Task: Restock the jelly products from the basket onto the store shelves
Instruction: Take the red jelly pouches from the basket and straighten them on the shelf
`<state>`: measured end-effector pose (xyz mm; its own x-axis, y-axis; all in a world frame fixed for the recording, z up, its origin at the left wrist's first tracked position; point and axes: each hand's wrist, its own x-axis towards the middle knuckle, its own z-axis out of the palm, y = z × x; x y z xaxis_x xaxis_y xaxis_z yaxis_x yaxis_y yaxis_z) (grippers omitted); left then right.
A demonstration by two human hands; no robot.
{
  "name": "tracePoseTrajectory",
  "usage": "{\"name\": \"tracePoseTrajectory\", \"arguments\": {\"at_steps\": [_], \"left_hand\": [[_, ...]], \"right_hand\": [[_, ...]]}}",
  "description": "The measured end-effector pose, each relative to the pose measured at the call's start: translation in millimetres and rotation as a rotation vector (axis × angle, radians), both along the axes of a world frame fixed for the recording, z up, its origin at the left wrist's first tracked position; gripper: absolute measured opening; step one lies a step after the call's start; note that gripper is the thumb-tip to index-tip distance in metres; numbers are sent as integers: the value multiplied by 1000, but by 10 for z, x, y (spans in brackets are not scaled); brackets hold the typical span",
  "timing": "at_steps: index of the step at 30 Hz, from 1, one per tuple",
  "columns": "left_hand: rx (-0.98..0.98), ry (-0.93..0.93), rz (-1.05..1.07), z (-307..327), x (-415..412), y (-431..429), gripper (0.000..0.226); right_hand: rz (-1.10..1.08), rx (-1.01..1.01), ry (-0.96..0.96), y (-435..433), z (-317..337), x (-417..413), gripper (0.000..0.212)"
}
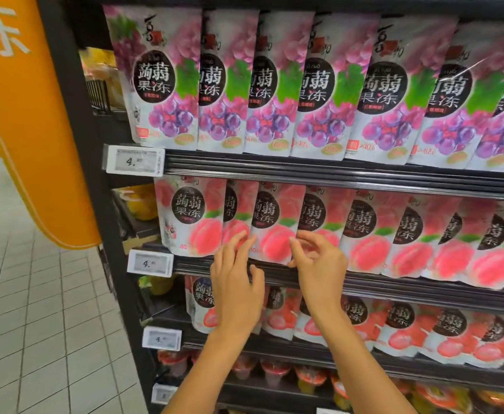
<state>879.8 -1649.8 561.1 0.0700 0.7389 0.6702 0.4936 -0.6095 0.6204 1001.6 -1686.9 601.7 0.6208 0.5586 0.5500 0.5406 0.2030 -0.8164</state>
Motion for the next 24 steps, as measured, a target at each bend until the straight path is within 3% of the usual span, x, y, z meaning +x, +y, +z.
{"name": "tracePoseTrajectory", "arguments": {"at_steps": [8, 14, 24], "left_hand": [[27, 85, -47, -8, -120, 75, 55], [-22, 2, -82, 15, -78, 102, 62], [-11, -12, -107, 5, -54, 25, 63]], "right_hand": [[-142, -3, -36, -49, 8, 142, 9], [-106, 172, 21, -79, 26, -29, 17], [100, 82, -81, 64, -18, -340, 14]]}}
